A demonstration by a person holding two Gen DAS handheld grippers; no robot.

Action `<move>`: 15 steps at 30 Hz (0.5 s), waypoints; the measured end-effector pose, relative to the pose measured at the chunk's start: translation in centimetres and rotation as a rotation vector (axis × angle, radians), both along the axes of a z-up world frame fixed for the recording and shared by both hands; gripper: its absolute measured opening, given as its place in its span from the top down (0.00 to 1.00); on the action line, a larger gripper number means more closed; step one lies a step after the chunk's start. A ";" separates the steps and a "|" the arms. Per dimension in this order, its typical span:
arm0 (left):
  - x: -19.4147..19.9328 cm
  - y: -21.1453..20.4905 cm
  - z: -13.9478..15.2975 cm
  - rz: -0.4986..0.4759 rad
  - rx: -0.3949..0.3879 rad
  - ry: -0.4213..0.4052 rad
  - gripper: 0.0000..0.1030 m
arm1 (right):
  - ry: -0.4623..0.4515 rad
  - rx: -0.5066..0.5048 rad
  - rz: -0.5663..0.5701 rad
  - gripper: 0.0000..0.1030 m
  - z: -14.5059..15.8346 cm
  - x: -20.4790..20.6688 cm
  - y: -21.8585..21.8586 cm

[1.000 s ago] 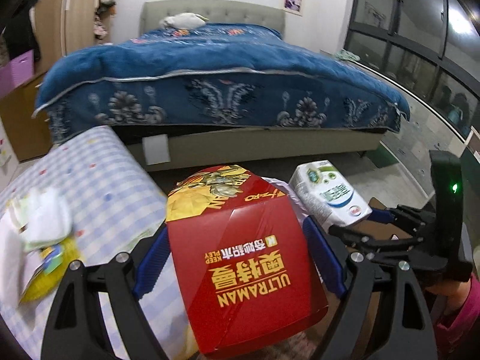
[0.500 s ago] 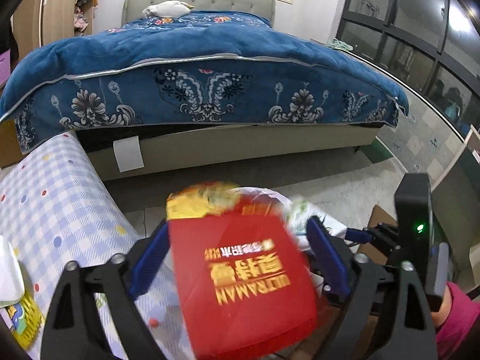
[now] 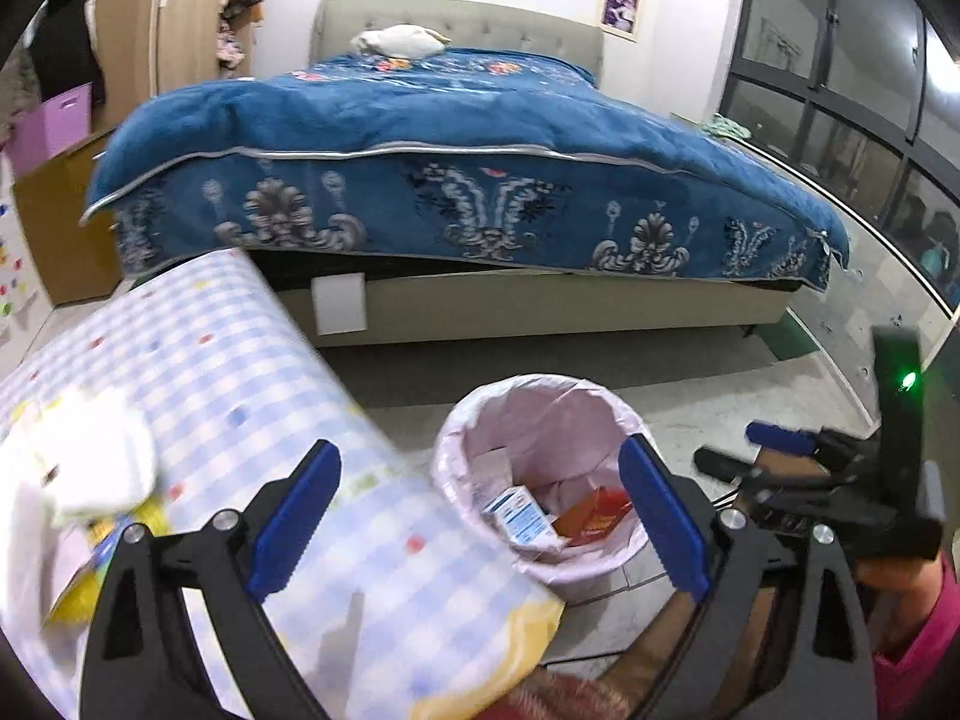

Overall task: Collect trash
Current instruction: 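Move both open grippers back over the table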

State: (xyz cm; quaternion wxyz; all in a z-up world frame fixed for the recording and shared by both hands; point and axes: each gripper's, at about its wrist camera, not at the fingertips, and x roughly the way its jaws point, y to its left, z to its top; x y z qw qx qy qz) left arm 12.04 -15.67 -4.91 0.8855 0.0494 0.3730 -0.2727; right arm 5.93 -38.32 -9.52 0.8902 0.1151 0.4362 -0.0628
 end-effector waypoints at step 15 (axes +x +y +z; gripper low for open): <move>-6.8 14.9 1.7 0.307 0.015 -0.044 0.12 | -0.124 -0.003 0.237 0.51 5.5 -1.2 12.0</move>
